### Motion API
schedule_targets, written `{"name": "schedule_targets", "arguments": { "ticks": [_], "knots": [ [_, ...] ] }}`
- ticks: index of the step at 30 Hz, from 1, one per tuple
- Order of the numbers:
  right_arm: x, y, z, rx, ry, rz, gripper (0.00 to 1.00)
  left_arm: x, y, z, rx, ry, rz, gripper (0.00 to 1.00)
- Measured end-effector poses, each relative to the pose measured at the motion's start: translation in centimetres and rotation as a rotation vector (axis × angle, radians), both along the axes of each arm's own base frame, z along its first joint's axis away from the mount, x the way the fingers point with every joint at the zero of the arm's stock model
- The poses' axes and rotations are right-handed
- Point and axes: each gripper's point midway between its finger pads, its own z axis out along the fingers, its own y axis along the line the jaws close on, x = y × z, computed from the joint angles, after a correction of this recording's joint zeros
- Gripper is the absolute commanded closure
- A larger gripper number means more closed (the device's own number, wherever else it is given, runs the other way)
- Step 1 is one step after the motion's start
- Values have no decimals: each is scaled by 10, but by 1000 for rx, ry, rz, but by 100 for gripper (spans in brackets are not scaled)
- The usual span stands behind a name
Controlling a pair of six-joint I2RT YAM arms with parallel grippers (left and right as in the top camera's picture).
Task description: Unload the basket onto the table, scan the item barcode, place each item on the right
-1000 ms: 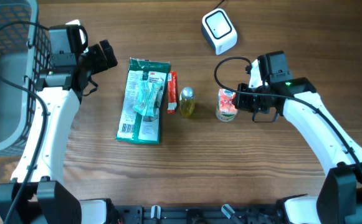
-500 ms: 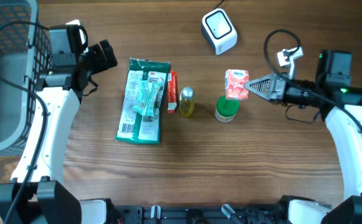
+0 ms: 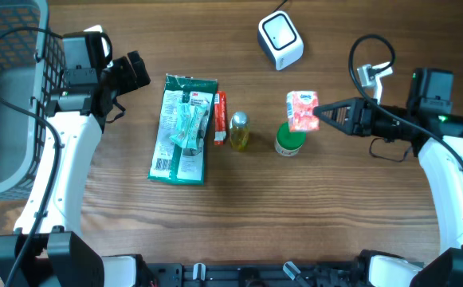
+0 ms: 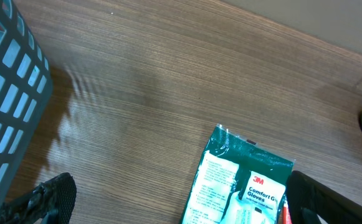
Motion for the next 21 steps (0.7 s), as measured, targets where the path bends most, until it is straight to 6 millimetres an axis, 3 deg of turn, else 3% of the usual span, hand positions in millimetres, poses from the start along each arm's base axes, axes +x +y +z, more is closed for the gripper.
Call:
{"name": "schedule_targets", "arguments": {
  "ticks": [6, 10, 14, 21],
  "knots": [
    [25, -60, -42, -233, 115, -269, 96, 0, 0, 0, 0, 0, 0, 0],
    [28, -101, -79, -446, 228, -426, 96, 0, 0, 0, 0, 0, 0, 0],
    [30, -123, -115, -568, 316, -492, 96, 0, 0, 0, 0, 0, 0, 0],
    [30, -132, -186, -645, 447, -498, 96, 0, 0, 0, 0, 0, 0, 0]
  ]
}}
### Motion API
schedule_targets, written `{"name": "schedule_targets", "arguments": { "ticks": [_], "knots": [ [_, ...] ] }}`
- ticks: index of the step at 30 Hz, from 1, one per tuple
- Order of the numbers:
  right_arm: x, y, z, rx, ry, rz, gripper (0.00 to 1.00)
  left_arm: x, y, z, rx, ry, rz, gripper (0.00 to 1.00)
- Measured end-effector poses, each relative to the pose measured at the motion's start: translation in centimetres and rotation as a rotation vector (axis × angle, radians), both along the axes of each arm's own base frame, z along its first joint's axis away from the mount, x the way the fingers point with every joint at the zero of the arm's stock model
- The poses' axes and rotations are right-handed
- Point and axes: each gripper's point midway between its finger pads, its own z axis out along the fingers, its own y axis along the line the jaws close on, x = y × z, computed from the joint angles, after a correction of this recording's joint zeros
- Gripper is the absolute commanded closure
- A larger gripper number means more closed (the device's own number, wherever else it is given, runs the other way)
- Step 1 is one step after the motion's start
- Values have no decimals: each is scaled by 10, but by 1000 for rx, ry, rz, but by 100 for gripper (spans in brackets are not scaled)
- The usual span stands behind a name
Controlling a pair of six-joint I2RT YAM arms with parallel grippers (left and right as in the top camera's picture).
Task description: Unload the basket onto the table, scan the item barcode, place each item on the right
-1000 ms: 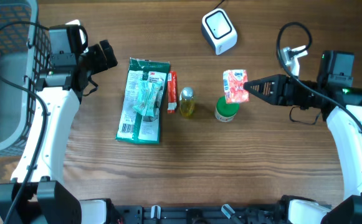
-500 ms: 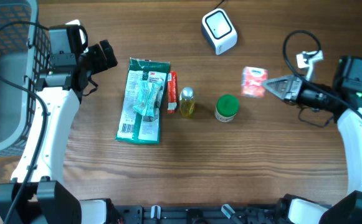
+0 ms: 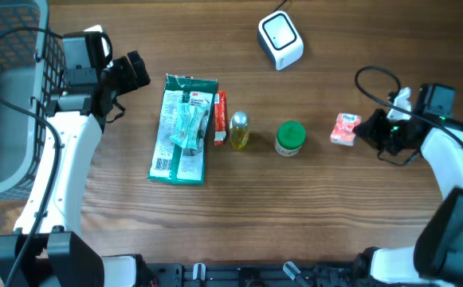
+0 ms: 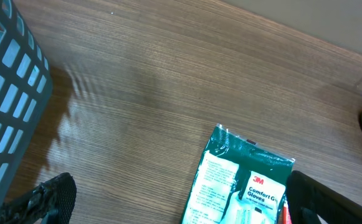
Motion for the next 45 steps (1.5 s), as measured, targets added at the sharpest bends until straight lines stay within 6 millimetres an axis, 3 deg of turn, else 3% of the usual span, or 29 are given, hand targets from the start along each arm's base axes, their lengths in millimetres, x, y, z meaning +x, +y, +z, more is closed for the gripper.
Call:
{"name": "schedule_targets", "arguments": {
  "ticks": [4, 6, 8, 11, 20, 28, 29, 31, 32, 36, 41, 43, 45],
  "knots": [
    [-4, -3, -25, -52, 73, -4, 93, 0, 0, 0, 0, -1, 0, 0],
    [-6, -5, -30, -88, 93, -3, 84, 0, 0, 0, 0, 0, 0, 0],
    [-6, -5, -32, -111, 98, 0, 66, 0, 0, 0, 0, 0, 0, 0],
    [-4, -4, -32, -130, 93, 8, 61, 0, 0, 0, 0, 0, 0, 0],
    [-3, -12, -36, -177, 99, -16, 64, 0, 0, 0, 0, 0, 0, 0],
    [-9, -3, -51, -178, 100, -23, 70, 0, 0, 0, 0, 0, 0, 0],
    [-9, -3, -52, -178, 94, -26, 73, 0, 0, 0, 0, 0, 0, 0],
    [-7, -1, -54, -168, 69, -26, 91, 0, 0, 0, 0, 0, 0, 0],
    [-5, 0, -53, -161, 55, -26, 96, 0, 0, 0, 0, 0, 0, 0],
    [-3, 2, -51, -154, 34, -28, 96, 0, 0, 0, 0, 0, 0, 0],
    [-23, 9, -39, -79, 123, -8, 96, 0, 0, 0, 0, 0, 0, 0],
    [-18, 13, -14, 17, 47, 12, 96, 0, 0, 0, 0, 0, 0, 0],
    [-9, 19, 25, 157, -90, 45, 96, 0, 0, 0, 0, 0, 0, 0]
  ]
}}
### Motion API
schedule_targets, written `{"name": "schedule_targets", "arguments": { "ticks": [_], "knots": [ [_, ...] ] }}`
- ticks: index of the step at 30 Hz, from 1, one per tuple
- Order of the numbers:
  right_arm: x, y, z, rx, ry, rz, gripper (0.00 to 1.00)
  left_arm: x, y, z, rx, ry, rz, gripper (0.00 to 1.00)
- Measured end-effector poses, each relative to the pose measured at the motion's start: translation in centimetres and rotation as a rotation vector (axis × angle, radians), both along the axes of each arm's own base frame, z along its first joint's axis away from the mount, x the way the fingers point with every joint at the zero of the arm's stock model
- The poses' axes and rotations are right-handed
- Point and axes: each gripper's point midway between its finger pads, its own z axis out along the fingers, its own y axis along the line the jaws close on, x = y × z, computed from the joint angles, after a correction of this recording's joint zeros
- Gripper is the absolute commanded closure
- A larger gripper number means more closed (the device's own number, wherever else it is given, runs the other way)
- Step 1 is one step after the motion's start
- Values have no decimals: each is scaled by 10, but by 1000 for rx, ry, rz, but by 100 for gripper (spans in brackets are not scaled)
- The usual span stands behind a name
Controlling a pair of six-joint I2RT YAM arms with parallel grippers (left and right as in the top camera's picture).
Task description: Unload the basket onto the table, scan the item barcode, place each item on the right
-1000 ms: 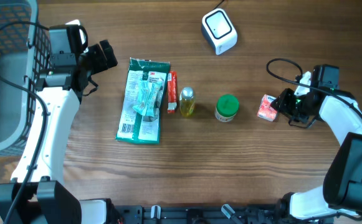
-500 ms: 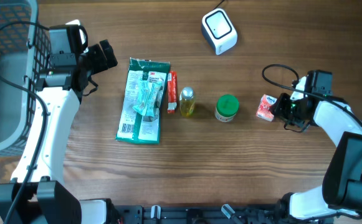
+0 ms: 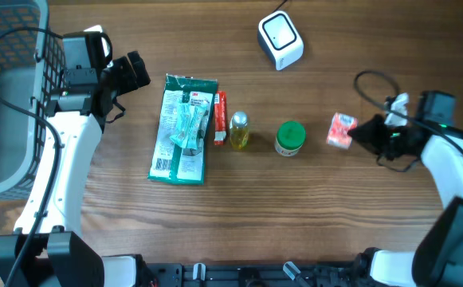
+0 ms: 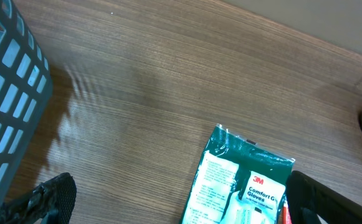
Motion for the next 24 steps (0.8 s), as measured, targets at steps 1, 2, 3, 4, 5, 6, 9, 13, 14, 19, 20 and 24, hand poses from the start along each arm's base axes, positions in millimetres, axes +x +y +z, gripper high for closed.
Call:
{"name": "schedule_targets", "arguments": {
  "ticks": [1, 2, 3, 4, 5, 6, 9, 13, 14, 19, 20, 24],
  "knots": [
    [0, 5, 17, 74, -53, 25, 96, 0, 0, 0, 0, 0, 0, 0],
    [-1, 12, 31, 146, -99, 55, 96, 0, 0, 0, 0, 0, 0, 0],
    [-4, 19, 43, 213, -134, 86, 96, 0, 0, 0, 0, 0, 0, 0],
    [-8, 28, 53, 284, -164, 122, 96, 0, 0, 0, 0, 0, 0, 0],
    [-12, 39, 67, 364, -217, 170, 96, 0, 0, 0, 0, 0, 0, 0],
    [-14, 46, 77, 416, -259, 204, 96, 0, 0, 0, 0, 0, 0, 0],
    [-23, 64, 97, 535, -354, 291, 96, 0, 0, 0, 0, 0, 0, 0],
    [-35, 92, 116, 649, -420, 402, 96, 0, 0, 0, 0, 0, 0, 0],
    [-37, 96, 117, 661, -421, 418, 96, 0, 0, 0, 0, 0, 0, 0],
    [-53, 134, 121, 707, -398, 551, 96, 0, 0, 0, 0, 0, 0, 0],
    [-56, 139, 121, 710, -394, 570, 96, 0, 0, 0, 0, 0, 0, 0],
    [-66, 157, 121, 726, -370, 633, 96, 0, 0, 0, 0, 0, 0, 0]
  ]
}}
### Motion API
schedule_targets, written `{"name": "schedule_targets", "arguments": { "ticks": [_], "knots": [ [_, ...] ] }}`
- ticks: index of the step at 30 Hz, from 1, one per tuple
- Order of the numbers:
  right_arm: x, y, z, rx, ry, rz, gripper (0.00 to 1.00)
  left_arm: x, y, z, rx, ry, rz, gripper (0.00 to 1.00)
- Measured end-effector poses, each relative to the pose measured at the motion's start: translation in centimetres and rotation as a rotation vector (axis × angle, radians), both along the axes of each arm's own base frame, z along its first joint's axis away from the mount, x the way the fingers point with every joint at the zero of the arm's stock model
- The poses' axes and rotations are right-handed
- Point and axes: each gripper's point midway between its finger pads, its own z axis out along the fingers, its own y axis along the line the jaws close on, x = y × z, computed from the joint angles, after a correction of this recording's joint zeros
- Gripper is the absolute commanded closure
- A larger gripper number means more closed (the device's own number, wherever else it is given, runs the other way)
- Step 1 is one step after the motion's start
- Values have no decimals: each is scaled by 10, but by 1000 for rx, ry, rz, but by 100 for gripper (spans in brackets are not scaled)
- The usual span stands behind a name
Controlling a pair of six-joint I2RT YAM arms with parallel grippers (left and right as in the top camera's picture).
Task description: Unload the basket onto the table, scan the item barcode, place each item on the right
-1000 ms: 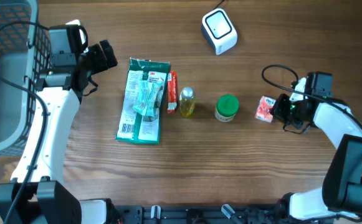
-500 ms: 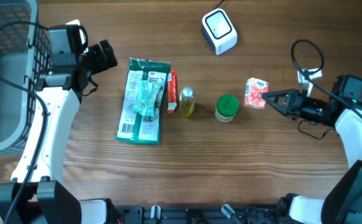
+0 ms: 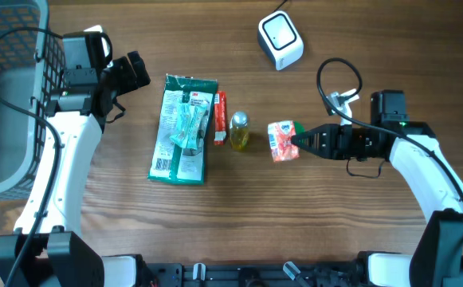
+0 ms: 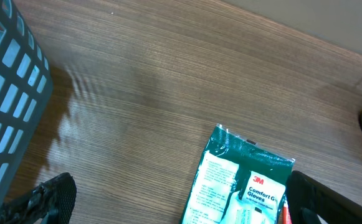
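My right gripper (image 3: 296,142) is shut on a small pink-red packet (image 3: 280,142), holding it just right of the yellow bottle (image 3: 239,131). The packet covers most of a green-lidded jar (image 3: 288,126). The white barcode scanner (image 3: 280,40) stands at the back of the table, well away from the packet. My left gripper (image 3: 133,70) hangs open at the far left; in the left wrist view its fingers (image 4: 47,198) are spread wide with nothing between them.
A green 3M gloves pack (image 3: 183,129) (image 4: 243,180) lies left of centre, with a thin red item (image 3: 220,118) beside it. A dark wire basket (image 3: 4,96) (image 4: 9,93) fills the left edge. The right arm's cable loops above its wrist.
My right gripper has moved left with the pink packet, from right of the green-lidded jar to over the jar beside the yellow bottle. The left arm has not moved.
The right gripper first held the pink packet above the green-lidded jar. Then packet and gripper were off to the jar's right, and stayed there at the following moment. Now the packet is back over the jar, a little lower in the view. The left arm stayed still.
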Motion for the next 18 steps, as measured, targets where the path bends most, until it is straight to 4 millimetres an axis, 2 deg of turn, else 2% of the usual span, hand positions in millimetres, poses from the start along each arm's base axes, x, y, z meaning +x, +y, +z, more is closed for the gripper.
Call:
{"name": "schedule_targets", "arguments": {
  "ticks": [18],
  "knots": [
    [-21, 29, 0, 0, -3, 118, 96, 0, 0, 0, 0, 0, 0, 0]
  ]
}}
